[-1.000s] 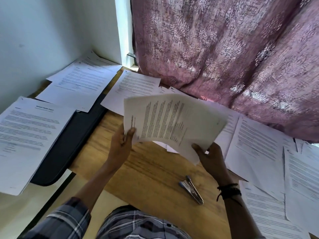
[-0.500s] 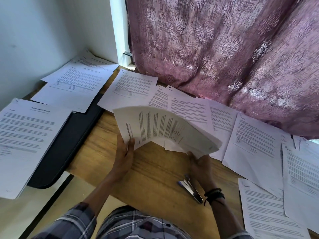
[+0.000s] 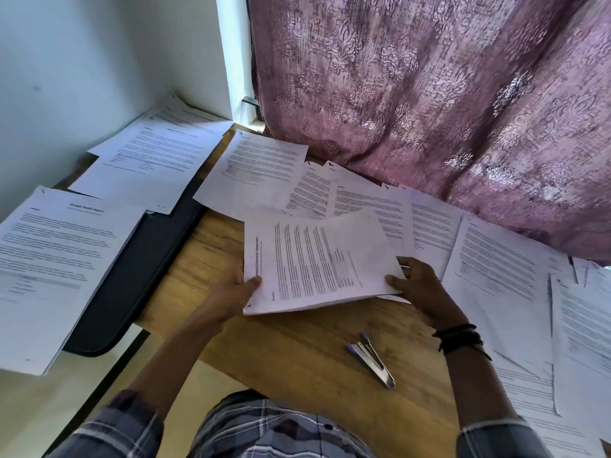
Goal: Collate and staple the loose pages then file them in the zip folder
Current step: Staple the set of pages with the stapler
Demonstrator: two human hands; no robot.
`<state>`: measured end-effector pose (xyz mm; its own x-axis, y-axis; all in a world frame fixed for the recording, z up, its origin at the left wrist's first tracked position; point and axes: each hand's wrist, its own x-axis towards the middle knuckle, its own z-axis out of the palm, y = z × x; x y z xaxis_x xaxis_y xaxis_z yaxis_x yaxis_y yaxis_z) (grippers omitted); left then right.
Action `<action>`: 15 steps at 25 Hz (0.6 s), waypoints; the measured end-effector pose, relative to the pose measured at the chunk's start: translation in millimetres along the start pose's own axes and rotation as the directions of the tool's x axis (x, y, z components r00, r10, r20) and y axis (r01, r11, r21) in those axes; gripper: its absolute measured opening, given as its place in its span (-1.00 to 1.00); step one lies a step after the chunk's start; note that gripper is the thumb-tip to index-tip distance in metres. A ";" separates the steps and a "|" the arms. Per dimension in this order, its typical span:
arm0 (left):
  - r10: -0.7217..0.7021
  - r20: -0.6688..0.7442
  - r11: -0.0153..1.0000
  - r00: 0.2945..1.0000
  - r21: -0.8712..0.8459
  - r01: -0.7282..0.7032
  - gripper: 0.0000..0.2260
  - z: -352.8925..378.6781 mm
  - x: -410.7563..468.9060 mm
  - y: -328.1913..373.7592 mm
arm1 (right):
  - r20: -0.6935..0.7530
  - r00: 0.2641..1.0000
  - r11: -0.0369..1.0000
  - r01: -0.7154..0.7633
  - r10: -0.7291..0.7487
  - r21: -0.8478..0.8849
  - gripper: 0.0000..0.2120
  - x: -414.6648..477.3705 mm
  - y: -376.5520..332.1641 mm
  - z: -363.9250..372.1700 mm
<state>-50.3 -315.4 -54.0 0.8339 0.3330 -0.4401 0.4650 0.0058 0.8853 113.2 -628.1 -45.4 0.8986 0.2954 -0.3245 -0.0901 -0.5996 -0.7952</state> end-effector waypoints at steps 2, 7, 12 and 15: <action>-0.037 0.040 0.999 0.999 -0.019 0.038 -0.79 4.4 -2.9 -4.3 | -0.028 0.999 0.997 0.015 -0.017 -0.075 -0.59 1.0 -1.4 6.4; -0.187 0.007 0.971 0.982 -0.152 0.186 -0.61 5.9 -22.5 -15.1 | -0.124 0.992 0.990 -0.003 -0.015 -0.141 -0.62 -3.2 4.0 16.4; -0.216 -0.167 0.956 0.962 -0.234 0.174 -0.44 15.1 -37.1 -24.8 | -0.252 0.967 0.977 -0.096 0.046 -0.189 -0.50 -20.8 1.9 24.2; -0.214 -0.195 0.945 0.957 -0.291 0.152 -0.51 20.2 -39.4 -23.7 | -0.248 0.969 0.961 -0.082 0.014 -0.264 -0.49 -60.3 -4.6 32.4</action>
<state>-88.2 -347.7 -60.7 0.6408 0.5011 -0.5816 0.4798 0.3301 0.8129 45.5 -619.1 -38.8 0.9757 0.0930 -0.1983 -0.0466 -0.7966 -0.6027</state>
